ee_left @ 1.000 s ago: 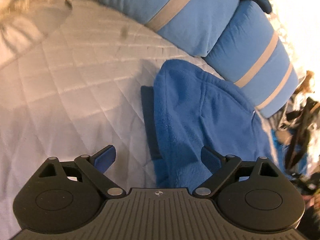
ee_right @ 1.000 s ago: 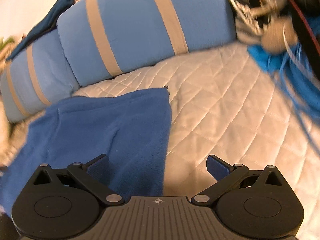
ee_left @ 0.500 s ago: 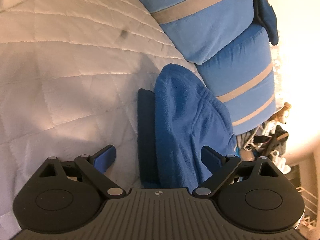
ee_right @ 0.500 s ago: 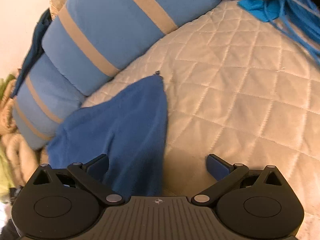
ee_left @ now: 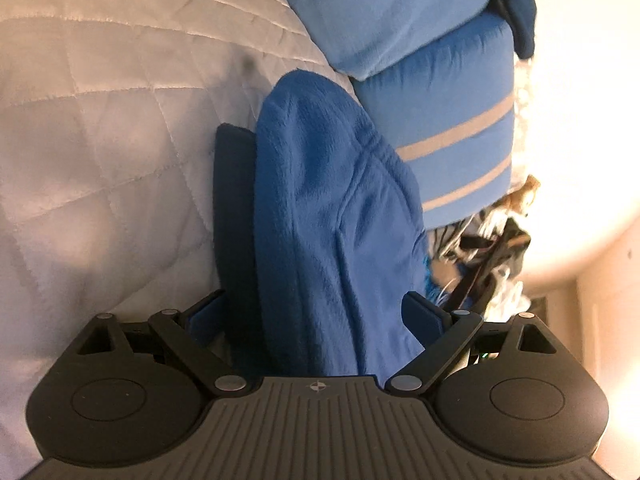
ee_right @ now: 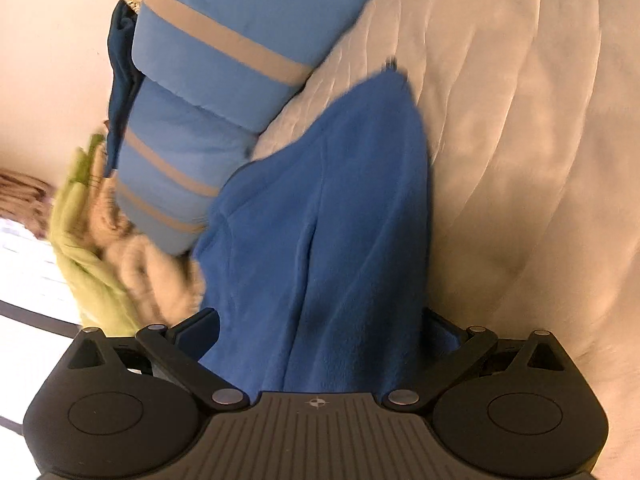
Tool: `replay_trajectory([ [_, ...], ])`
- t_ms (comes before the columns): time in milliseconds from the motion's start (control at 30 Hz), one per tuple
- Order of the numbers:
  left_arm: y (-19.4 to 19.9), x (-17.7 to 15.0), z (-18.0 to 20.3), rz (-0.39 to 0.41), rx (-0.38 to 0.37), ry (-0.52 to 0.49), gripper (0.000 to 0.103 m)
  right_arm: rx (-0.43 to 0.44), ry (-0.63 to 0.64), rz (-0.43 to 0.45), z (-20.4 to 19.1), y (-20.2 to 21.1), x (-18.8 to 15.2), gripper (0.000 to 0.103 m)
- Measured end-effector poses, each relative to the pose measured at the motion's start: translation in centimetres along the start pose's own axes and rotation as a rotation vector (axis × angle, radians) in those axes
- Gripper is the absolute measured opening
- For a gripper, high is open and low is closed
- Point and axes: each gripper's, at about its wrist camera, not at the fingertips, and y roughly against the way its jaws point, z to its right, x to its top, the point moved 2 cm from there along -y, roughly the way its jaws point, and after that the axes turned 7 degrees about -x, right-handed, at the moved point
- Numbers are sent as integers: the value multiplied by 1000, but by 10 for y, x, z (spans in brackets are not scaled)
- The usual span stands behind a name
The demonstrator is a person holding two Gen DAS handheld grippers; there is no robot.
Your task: Fold clothes
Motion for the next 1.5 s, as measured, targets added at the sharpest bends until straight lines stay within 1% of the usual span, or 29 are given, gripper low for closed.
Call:
replay_trajectory([
  [33, -2, 1, 0, 3, -4, 6, 93, 10, -1, 9, 0, -4, -1, 103],
  [167, -10, 0, 4, 0, 12, -15, 93, -19, 0, 12, -3, -12, -3, 103],
  [233, -11, -2, 3, 11, 16, -21, 87, -33, 0, 14, -5, -16, -4, 103],
  [267, -11, -3, 2, 20, 25, -21, 77, -40, 0, 14, -6, -18, -4, 103],
  [300, -11, -4, 0, 29, 38, -13, 64, -47, 0, 15, -7, -20, -5, 103],
  [333, -11, -4, -3, 39, 49, 2, 58, -54, 0, 16, -8, -22, -5, 102],
  [367, -10, -5, -6, 52, 58, 25, 47, -61, 0, 17, -9, -24, -6, 100],
  [400, -10, -5, -8, 64, 64, 44, 44, -68, 0, 18, -10, -25, -6, 97],
  [433, -9, -6, -9, 71, 61, 53, 43, -75, 0, 19, -10, -27, -7, 85],
  [467, -9, -7, -9, 79, 61, 61, 41, -82, 1, 19, -11, -29, -7, 66],
  [500, -9, -9, -8, 88, 69, 68, 38, -89, 1, 20, -12, -31, -8, 55],
  [533, -9, -11, -7, 98, 76, 77, 37, -98, 0, 25, -13, -32, -9, 48],
  [600, -9, -16, -3, 124, 95, 88, 31, -122, -1, 53, -16, -32, -14, 43],
  [633, -9, -18, 1, 135, 114, 78, 30, -135, -2, 66, -17, -31, -16, 41],
  [667, -9, -20, 7, 144, 145, 56, 29, -147, -3, 80, -18, -31, -18, 40],
  [733, -9, -22, 27, 148, 242, -29, 27, -183, 25, 116, -26, -27, -24, 35],
  [800, -10, -24, 54, 147, 341, -136, 24, -214, 76, 155, -40, -20, -26, 33],
  [867, -11, -27, 84, 150, 408, -248, 23, -240, 124, 193, -55, -12, -28, 31],
  [933, -9, -31, 117, 163, 442, -357, 22, -253, 162, 219, -75, -6, -29, 29],
  [1067, 3, -40, 172, 213, 453, -497, 22, -278, 240, 271, -114, 6, -29, 29],
  [1133, 12, -42, 192, 242, 455, -531, 22, -291, 279, 297, -134, 12, -29, 29],
  [1200, 24, -43, 206, 258, 474, -569, 22, -303, 318, 323, -153, 18, -30, 29],
  [1267, 37, -42, 211, 272, 496, -576, 22, -312, 355, 346, -173, 23, -30, 29],
  [1400, 72, -40, 216, 317, 553, -591, 22, -300, 431, 352, -212, 17, -36, 29],
  [1500, 106, -33, 233, 387, 605, -608, 22, -265, 507, 367, -253, 3, -41, 28],
])
